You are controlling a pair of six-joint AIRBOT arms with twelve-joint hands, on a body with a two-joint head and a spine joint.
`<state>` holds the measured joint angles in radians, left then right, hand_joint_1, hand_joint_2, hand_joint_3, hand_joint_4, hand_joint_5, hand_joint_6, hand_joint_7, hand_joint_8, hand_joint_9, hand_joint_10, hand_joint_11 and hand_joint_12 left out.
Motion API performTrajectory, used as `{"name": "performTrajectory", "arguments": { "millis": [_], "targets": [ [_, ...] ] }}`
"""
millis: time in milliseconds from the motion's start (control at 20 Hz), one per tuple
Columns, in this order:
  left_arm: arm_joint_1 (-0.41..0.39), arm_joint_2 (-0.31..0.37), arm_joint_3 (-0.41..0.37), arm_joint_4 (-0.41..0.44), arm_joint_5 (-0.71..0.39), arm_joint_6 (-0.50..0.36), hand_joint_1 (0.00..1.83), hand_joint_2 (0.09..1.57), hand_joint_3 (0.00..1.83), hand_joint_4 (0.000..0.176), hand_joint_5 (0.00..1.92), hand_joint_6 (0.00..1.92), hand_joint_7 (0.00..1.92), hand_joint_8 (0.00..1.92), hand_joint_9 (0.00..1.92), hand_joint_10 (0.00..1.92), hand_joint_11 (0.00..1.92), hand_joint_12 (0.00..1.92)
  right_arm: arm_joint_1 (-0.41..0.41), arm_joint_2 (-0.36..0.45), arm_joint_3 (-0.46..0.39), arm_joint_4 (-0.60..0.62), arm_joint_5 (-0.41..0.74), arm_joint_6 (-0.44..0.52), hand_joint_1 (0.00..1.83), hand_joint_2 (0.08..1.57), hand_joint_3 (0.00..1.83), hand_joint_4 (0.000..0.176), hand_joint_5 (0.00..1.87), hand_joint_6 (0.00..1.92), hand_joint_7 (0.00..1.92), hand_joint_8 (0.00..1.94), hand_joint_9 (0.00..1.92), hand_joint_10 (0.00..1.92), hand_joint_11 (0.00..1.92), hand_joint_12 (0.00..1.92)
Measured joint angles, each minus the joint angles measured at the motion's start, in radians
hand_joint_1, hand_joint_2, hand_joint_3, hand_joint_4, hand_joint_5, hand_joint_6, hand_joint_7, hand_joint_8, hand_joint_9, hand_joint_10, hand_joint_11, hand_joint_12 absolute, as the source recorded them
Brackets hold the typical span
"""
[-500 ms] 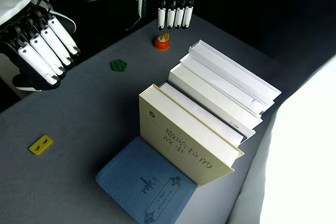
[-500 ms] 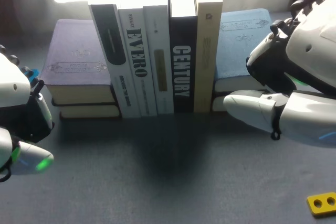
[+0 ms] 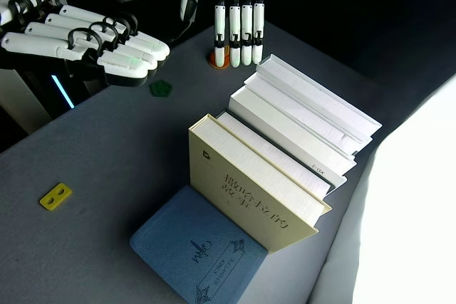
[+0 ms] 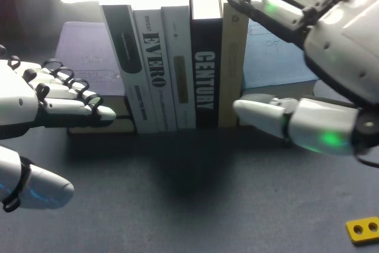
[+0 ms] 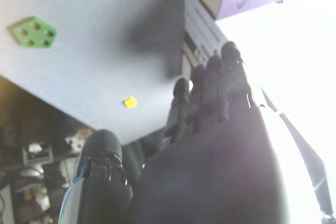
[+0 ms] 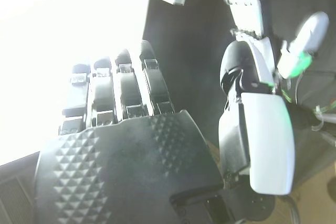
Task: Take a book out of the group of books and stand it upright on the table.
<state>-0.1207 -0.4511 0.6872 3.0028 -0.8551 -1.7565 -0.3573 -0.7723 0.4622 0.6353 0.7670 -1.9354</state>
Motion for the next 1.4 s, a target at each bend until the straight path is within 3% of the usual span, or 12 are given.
{"name": "performTrajectory", "arguments": {
  "millis": [150, 350, 800, 950, 1100, 1300, 1400],
  "targets": [
    [0.000, 0.000, 0.000, 0.000, 0.000, 0.000, 0.00, 1.27, 0.00, 0.039, 0.00, 0.00, 0.00, 0.00, 0.00, 0.00, 0.00, 0.01, -0.004, -0.111, 0.051, 0.053, 0.121, -0.084, 0.08, 1.13, 0.00, 0.000, 0.10, 0.01, 0.04, 0.01, 0.00, 0.00, 0.00, 0.00],
    [-0.001, 0.000, 0.015, 0.000, 0.000, 0.001, 0.00, 1.27, 0.00, 0.040, 0.02, 0.01, 0.01, 0.00, 0.01, 0.00, 0.02, 0.01, 0.012, -0.185, 0.134, 0.078, 0.193, -0.063, 0.06, 1.13, 0.00, 0.000, 0.11, 0.01, 0.04, 0.00, 0.01, 0.00, 0.00, 0.00],
    [-0.001, -0.007, 0.022, 0.000, -0.001, 0.001, 0.00, 1.27, 0.00, 0.041, 0.00, 0.00, 0.00, 0.00, 0.00, 0.00, 0.01, 0.01, 0.012, -0.314, 0.247, 0.085, 0.201, -0.010, 0.01, 1.14, 0.00, 0.000, 0.16, 0.03, 0.03, 0.01, 0.00, 0.00, 0.00, 0.00],
    [-0.001, -0.007, 0.029, 0.000, -0.002, 0.001, 0.00, 1.27, 0.00, 0.032, 0.04, 0.02, 0.00, 0.00, 0.00, 0.00, 0.00, 0.00, -0.003, -0.358, 0.293, 0.091, 0.221, -0.005, 0.02, 1.14, 0.00, 0.017, 0.18, 0.03, 0.02, 0.00, 0.00, 0.00, 0.00, 0.00],
    [-0.001, -0.007, 0.029, 0.000, -0.002, 0.001, 0.00, 1.27, 0.00, 0.031, 0.02, 0.00, 0.00, 0.00, 0.00, 0.00, 0.01, 0.01, -0.010, -0.375, 0.305, 0.108, 0.227, -0.001, 0.03, 1.14, 0.00, 0.028, 0.25, 0.05, 0.07, 0.02, 0.00, 0.00, 0.00, 0.00],
    [-0.001, -0.007, 0.034, 0.000, -0.002, 0.001, 0.00, 1.28, 0.00, 0.029, 0.04, 0.01, 0.00, 0.00, 0.01, 0.00, 0.03, 0.02, -0.010, -0.394, 0.314, 0.097, 0.221, 0.007, 0.00, 1.16, 0.00, 0.024, 0.45, 0.09, 0.15, 0.01, 0.01, 0.00, 0.00, 0.00],
    [0.001, -0.007, 0.038, 0.001, -0.002, 0.001, 0.00, 1.27, 0.00, 0.034, 0.01, 0.00, 0.00, 0.00, 0.00, 0.00, 0.00, 0.01, -0.010, -0.396, 0.316, 0.098, 0.222, 0.009, 0.00, 1.17, 0.01, 0.014, 0.65, 0.10, 0.15, 0.00, 0.00, 0.00, 0.00, 0.00]
  ]
}}
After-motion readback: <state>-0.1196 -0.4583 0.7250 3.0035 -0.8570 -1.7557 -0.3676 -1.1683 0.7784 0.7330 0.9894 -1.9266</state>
